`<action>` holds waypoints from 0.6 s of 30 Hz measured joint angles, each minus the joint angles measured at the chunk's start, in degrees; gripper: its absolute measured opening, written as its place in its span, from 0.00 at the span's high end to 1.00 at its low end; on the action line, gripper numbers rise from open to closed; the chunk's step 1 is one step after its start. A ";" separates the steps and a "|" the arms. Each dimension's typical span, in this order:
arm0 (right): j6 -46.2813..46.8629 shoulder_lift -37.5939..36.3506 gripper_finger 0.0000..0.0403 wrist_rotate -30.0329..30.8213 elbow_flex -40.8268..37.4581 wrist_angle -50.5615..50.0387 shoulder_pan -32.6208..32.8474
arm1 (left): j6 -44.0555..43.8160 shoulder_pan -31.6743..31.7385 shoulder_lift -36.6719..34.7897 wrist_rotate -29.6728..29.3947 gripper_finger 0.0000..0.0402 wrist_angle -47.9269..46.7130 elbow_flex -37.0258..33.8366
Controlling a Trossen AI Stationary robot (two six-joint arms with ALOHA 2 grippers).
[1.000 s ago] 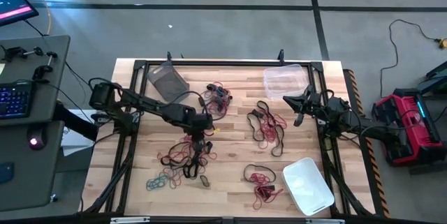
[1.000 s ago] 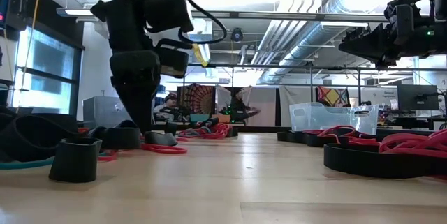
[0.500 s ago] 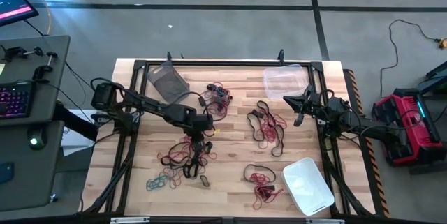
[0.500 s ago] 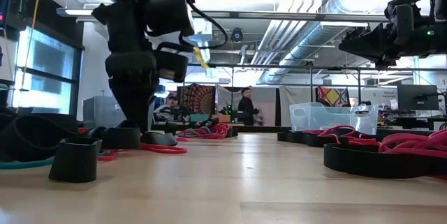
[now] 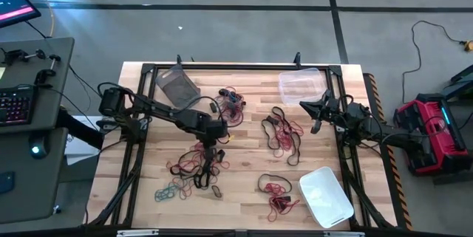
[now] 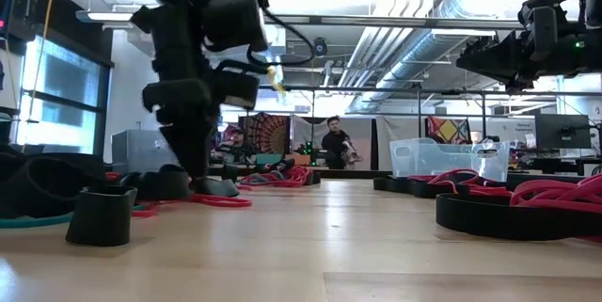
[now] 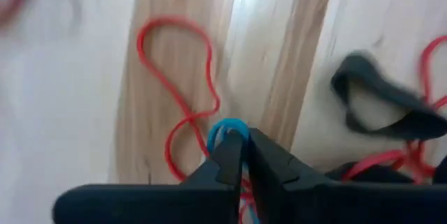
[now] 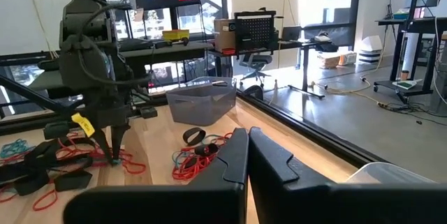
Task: Sort rubber bands into baskets
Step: Put the blue rubber band into the black bin
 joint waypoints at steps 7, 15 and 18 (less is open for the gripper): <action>0.00 -0.01 1.00 0.02 0.00 -0.02 -0.02 | 1.93 0.02 -3.93 -0.72 0.99 -2.75 4.29; 0.00 0.00 1.00 0.02 0.01 -0.14 0.00 | 2.19 0.22 -12.61 -0.70 1.00 -4.10 5.80; 0.07 -0.01 1.00 0.02 0.02 -0.15 0.00 | 2.02 0.53 -16.65 -1.44 1.00 -4.44 5.84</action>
